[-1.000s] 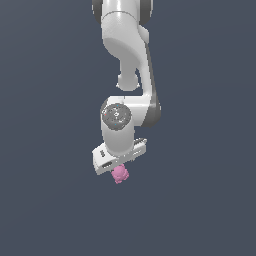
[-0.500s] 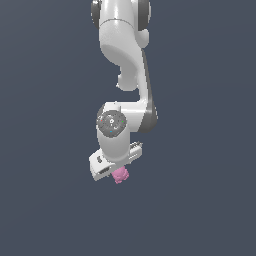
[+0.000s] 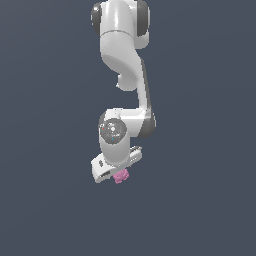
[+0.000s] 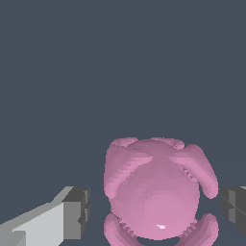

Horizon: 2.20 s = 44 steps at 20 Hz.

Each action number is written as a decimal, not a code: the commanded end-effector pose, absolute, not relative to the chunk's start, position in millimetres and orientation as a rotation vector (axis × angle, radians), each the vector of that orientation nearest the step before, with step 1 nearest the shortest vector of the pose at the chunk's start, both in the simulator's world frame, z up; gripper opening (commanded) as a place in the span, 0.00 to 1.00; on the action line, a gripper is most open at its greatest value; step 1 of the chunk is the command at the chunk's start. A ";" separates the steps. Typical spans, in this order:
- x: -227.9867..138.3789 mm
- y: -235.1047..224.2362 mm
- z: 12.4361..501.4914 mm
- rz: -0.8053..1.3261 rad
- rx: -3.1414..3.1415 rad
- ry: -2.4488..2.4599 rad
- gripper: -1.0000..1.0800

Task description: Pick up the object and move it to a goal position.

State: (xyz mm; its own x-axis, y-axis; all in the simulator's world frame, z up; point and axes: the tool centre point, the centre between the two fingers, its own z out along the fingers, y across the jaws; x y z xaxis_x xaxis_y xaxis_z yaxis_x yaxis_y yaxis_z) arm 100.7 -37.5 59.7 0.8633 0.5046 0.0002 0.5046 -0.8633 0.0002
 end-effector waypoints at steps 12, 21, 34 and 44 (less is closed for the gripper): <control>101.7 -37.7 39.4 0.000 3.032 0.824 0.00; 101.7 -36.6 40.8 0.000 3.032 0.824 0.00; 107.9 24.3 119.5 0.000 3.032 0.824 0.00; 116.8 92.2 207.4 0.000 3.032 0.824 0.00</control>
